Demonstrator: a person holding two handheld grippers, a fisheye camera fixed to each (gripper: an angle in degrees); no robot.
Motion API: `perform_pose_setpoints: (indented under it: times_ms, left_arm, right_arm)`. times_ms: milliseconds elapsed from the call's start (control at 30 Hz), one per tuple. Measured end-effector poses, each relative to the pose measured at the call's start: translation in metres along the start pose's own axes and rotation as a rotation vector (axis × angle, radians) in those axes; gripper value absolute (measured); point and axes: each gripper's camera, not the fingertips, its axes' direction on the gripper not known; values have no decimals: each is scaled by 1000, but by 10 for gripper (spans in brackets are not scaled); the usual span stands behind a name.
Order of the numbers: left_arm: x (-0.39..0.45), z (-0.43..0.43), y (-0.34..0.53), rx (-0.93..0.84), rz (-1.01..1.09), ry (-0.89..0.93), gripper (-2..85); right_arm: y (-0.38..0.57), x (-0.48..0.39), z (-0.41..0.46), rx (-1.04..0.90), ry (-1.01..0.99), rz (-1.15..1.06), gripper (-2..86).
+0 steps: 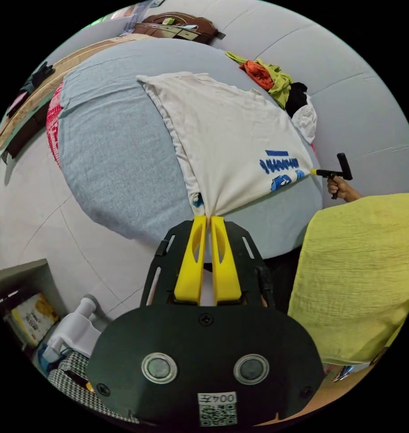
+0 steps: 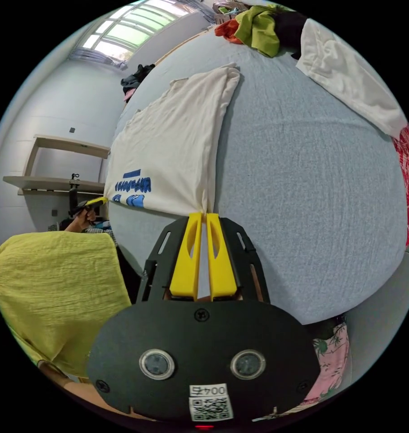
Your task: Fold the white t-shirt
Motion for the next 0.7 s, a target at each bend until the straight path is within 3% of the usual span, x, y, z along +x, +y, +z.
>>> perform_pose_setpoints:
  times_ms: [100,267,467,700]
  left_arm:
    - [8,2,2,-9,-6,-21,14]
    - [25,-8,15,-50,-32,-174,19]
    - [91,-31,-18,170,57,-257,35]
    - [117,52,-71,-28,95,-273,74]
  right_arm:
    - [7,-11,-8,-12,42,-7,48]
    - [30,-60,-44,-5,288,-84,73]
    - [14,-154,-19,93,362,-226,89]
    - [-5,-187,42,53,473,-236,103]
